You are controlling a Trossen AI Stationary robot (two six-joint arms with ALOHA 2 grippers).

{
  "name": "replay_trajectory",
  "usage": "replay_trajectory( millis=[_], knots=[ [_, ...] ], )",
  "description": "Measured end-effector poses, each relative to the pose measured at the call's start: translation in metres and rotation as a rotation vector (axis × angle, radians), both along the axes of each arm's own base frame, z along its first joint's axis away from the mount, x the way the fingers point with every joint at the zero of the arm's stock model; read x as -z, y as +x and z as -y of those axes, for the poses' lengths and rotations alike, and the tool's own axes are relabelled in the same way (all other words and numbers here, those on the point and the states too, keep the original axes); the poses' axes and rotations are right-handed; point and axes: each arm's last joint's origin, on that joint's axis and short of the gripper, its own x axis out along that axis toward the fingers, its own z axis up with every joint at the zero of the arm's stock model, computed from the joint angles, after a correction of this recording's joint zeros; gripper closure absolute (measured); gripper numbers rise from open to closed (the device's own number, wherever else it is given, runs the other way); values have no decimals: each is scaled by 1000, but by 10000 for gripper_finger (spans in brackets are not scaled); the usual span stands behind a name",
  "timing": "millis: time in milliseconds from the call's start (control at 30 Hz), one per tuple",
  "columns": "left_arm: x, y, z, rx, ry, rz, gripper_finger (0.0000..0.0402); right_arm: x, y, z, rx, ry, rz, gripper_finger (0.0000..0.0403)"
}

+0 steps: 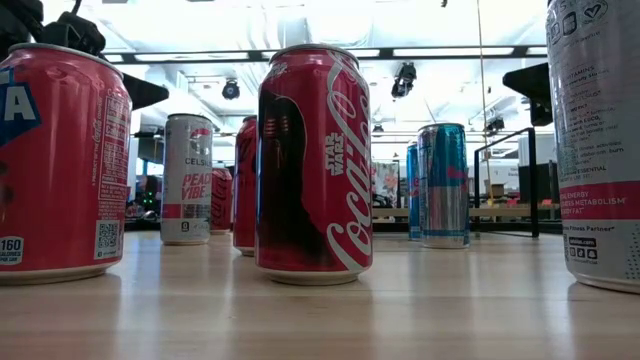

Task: Place canned beverage on shelf

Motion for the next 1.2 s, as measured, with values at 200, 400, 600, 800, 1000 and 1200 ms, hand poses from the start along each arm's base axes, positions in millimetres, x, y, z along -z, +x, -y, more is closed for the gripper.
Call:
replay_trajectory(
  millis=[200, 400, 600, 800, 1000, 1200],
  knots=[
    [0, 0, 0, 0, 0, 0, 402, 0, 0, 0, 0, 0, 0, 394],
    [-2, 0, 0, 0, -12, 19, 402, 0, 0, 0, 0, 0, 0, 394],
    [-18, -2, 0, 30, -284, 261, 402, 0, 0, 0, 0, 0, 0, 394],
    [-28, -5, -1, 49, -323, 380, 402, -6, 0, 0, -18, 115, 74, 394],
    [-34, -7, -1, 52, -299, 443, 402, -20, -3, 0, -30, 219, 226, 394],
    [-42, -10, -1, 52, -272, 517, 402, -22, -1, 3, 67, 244, 229, 394]
  ],
)
